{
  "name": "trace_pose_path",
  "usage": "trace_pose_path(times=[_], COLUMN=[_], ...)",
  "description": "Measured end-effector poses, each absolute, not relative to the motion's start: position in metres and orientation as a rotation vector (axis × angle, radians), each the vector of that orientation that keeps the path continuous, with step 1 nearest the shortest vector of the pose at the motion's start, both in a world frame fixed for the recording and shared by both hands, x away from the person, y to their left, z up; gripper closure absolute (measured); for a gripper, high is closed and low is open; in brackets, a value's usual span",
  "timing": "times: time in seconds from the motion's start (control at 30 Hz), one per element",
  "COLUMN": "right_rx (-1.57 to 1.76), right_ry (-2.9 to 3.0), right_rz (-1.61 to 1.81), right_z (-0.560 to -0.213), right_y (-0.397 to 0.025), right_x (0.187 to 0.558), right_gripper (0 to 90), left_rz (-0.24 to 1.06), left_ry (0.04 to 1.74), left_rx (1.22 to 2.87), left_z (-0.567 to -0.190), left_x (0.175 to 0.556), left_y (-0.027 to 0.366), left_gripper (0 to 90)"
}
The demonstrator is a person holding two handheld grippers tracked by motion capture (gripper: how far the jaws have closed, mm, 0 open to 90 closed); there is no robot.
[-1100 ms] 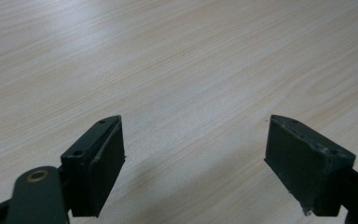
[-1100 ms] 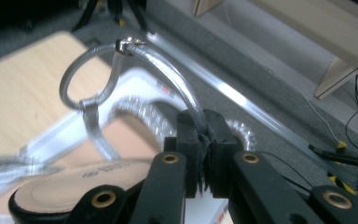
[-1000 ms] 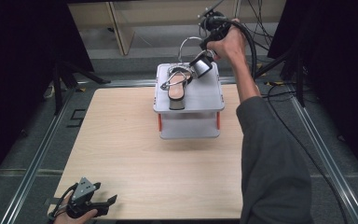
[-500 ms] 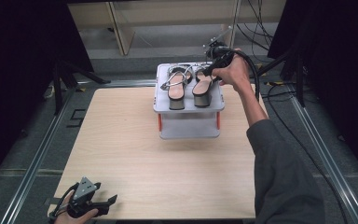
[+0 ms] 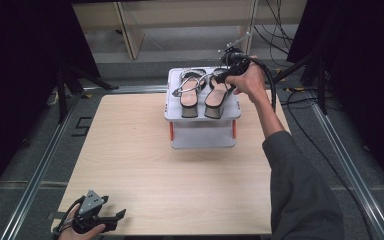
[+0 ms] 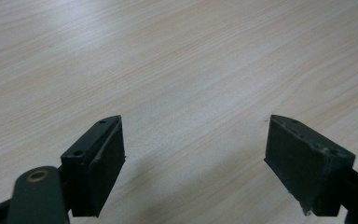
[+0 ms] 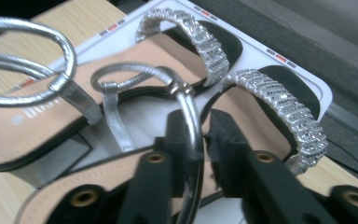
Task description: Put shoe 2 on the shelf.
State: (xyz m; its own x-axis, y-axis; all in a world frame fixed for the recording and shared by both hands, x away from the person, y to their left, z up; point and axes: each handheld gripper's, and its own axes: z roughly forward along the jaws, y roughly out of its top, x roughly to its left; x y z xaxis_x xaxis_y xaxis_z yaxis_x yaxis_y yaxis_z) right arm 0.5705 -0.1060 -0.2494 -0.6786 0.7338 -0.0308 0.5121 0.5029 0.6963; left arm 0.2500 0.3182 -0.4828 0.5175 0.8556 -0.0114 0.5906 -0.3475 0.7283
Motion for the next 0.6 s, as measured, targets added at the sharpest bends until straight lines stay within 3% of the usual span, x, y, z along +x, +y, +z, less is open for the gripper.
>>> trace_pose_path(times=[0.1, 0.2, 0.3, 0.6], right_rx=[1.099, 1.101, 1.142, 1.115], right_ry=[2.405, 2.36, 2.338, 2.304], right_rz=[0.95, 1.021, 1.065, 1.142], right_z=[-0.244, -0.24, -0.235, -0.241], right_y=[-0.11, -0.121, -0.13, -0.156], right_x=[0.564, 0.554, 0.541, 0.486], right_gripper=[53.4, 43.1, 37.1, 32.7], left_rz=[0.481, 0.49, 0.496, 0.5], left_ry=[1.181, 1.182, 1.181, 1.193], left_rx=[2.048, 2.055, 2.054, 2.054], left_z=[-0.483, -0.483, -0.482, -0.482], left_x=[0.25, 0.25, 0.25, 0.251], left_y=[0.318, 0.318, 0.319, 0.321], left_gripper=[19.3, 19.3, 19.3, 19.3])
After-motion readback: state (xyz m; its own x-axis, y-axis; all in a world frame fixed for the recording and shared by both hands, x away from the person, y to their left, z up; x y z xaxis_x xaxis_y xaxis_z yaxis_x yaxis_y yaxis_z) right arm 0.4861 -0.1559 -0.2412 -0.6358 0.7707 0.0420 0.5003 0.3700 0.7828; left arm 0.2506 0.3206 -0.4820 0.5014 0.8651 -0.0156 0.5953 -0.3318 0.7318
